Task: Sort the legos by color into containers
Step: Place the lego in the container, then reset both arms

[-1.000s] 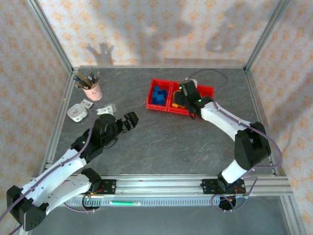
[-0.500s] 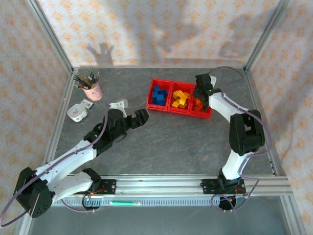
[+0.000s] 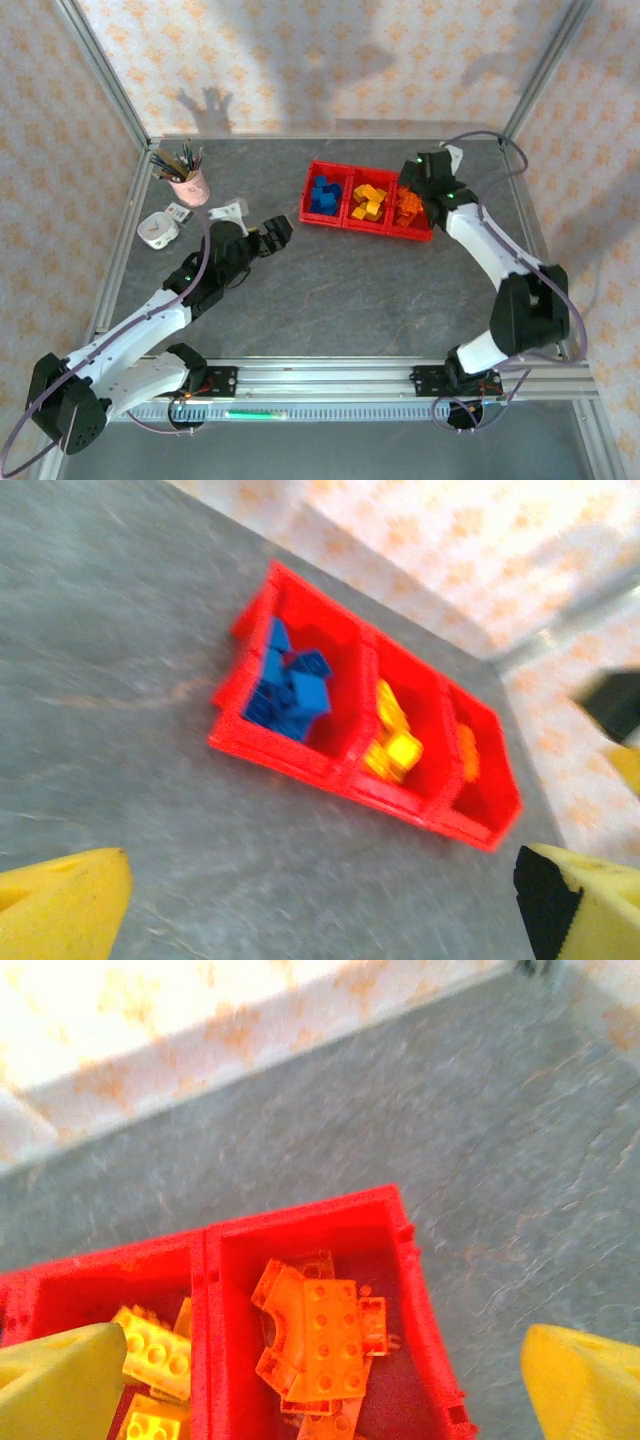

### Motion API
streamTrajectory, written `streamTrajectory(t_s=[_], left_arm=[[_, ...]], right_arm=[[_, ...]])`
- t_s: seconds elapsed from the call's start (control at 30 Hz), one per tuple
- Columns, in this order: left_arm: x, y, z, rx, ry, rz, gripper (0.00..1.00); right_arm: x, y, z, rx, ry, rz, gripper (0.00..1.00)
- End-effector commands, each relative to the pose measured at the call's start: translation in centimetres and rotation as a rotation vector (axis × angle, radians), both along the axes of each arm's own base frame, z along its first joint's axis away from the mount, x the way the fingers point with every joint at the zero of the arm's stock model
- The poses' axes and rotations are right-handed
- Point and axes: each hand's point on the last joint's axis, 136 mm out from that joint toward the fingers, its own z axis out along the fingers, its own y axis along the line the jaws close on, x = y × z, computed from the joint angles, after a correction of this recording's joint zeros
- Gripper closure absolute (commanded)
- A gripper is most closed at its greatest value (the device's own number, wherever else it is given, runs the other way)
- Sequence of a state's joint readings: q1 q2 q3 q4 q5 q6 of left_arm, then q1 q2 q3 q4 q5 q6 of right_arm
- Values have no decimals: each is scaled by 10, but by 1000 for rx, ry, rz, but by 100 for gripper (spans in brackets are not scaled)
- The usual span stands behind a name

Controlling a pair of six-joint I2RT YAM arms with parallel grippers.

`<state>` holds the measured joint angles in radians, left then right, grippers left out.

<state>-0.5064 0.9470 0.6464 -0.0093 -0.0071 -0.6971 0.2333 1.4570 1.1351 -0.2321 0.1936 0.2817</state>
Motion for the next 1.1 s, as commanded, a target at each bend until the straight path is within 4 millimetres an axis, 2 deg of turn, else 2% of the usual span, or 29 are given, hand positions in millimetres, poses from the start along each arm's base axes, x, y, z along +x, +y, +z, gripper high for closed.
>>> streamTrajectory(t_s=[0.0, 0.07, 0.17, 0.27, 0.33, 0.43, 0.53, 0.6, 0.67, 0.73, 0.77, 0.83, 0.93, 1.03, 1.07], left_arm=[[7, 66, 4, 178, -31, 242, 1], [9, 106, 0, 285, -35, 386, 1], [11, 159, -12, 406, -33, 569, 1], [11, 196, -32, 540, -30, 671, 1], [11, 211, -48, 592, -27, 700, 1], [17, 216, -68, 617, -68, 648, 1], [20, 212, -77, 643, -151, 611, 1], [32, 204, -78, 648, -161, 550, 1], [40, 195, -70, 632, -232, 510, 1], [44, 187, -65, 618, -308, 467, 1], [49, 184, -66, 613, -322, 449, 1], [57, 178, -82, 625, -295, 400, 1], [50, 177, -82, 614, -337, 396, 0], [55, 177, -85, 608, -316, 384, 0], [56, 178, -85, 606, -314, 384, 0]], right_arm=[[-21, -47, 4, -24, -68, -170, 0], [-37, -73, -1, -57, -111, -265, 0], [-61, -105, -24, -72, -151, -355, 0], [-80, -123, -45, -126, -199, -411, 0], [-87, -127, -60, -141, -225, -403, 0], [-86, -122, -75, -143, -264, -340, 0], [-75, -108, -83, -140, -299, -240, 0], [-73, -103, -80, -147, -354, -195, 0], [-73, -98, -71, -135, -430, -150, 0], [-68, -92, -75, -94, -442, -77, 0], [-67, -89, -77, -94, -449, -54, 0], [-69, -70, -77, -105, -469, 65, 0], [-75, -58, -81, -127, -511, 121, 0], [-55, -60, -94, -138, -405, 98, 0], [-59, -60, -90, -148, -442, 92, 0]])
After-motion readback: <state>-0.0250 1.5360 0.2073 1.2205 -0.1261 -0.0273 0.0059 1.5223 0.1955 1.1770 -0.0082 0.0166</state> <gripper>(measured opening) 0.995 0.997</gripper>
